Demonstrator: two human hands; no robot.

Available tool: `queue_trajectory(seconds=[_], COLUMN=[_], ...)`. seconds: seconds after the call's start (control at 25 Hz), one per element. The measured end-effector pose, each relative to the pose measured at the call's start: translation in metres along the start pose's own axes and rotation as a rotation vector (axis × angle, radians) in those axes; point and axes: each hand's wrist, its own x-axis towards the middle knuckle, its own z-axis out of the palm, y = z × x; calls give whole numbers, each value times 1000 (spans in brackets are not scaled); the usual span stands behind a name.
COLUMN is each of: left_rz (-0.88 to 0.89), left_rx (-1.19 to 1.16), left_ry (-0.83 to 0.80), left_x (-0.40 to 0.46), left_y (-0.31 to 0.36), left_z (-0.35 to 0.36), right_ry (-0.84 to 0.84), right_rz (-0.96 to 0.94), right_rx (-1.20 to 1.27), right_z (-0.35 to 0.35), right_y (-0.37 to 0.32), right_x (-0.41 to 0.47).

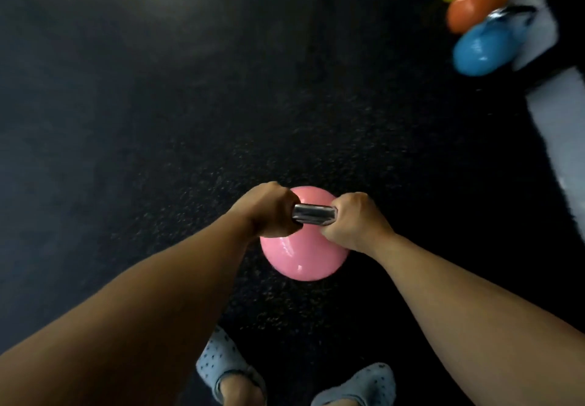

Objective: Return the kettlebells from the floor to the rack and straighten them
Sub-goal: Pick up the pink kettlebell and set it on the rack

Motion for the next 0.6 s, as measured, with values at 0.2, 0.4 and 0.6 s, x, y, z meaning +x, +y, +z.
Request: queue_trajectory(seconds=[0.2, 0.4, 0.6], left_rz=[305, 538, 743], left_rx=[137, 271, 319], left_ry=[-2, 25, 62], left_x=[84, 136, 183], left_y=[188, 375, 534], left_z=[-62, -87, -85], right_ry=[310, 554, 767], right_rz=[140, 270, 417], right_rx=[27, 63, 40], right_z=[-124, -217, -274], right_y=[136, 263, 376], right_x=[-78, -172, -246])
